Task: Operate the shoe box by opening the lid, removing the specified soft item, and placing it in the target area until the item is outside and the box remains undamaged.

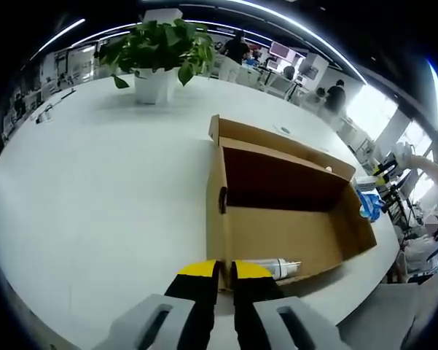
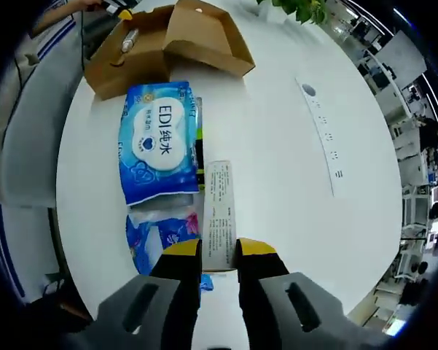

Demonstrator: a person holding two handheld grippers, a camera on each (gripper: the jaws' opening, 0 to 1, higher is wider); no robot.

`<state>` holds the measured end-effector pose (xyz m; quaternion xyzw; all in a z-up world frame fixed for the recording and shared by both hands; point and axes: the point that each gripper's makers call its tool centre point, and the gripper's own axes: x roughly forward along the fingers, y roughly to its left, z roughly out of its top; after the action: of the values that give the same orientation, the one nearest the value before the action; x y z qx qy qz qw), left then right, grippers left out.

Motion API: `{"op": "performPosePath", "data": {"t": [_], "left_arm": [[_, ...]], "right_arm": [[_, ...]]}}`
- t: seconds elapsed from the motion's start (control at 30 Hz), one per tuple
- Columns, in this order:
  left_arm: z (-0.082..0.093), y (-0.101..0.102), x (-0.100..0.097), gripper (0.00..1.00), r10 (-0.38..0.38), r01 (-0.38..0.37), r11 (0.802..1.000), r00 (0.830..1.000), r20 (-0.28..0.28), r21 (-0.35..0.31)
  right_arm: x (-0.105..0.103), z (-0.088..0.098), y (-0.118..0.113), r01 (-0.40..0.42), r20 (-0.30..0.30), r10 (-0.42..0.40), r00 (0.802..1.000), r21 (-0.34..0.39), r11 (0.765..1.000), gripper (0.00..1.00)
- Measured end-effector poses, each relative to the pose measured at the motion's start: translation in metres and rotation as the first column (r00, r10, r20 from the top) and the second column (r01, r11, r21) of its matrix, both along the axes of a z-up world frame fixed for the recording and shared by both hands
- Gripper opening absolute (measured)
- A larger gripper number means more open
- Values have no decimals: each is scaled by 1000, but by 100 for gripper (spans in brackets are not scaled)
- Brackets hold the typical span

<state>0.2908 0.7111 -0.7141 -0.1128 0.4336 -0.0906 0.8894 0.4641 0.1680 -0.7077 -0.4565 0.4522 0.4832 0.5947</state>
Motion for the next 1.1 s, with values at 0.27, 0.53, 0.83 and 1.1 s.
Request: {"op": "performPosePath", "data": {"t": [0.27,0.53,0.83,1.1], "left_arm": [[0,0,0,6,-2,2,1000,1000,-1,1],[0,-1,-1,6,0,0,1000,1000,0,0],[0,0,0,7,-2,2,1000,1000,-2,4],[0,0,1,7,-10,10,1000,1000,-5,13]], "right_arm": [[-2,-16,-22,-28,3,28,1000,-102,994,16],[6,-32,-39,-70,16,75,997,-186,980,16],[10,-38,-48,-43,32,51,998,-214,976,16],[11,-39,-51,-34,48,46,998,-233,972,18]]}}
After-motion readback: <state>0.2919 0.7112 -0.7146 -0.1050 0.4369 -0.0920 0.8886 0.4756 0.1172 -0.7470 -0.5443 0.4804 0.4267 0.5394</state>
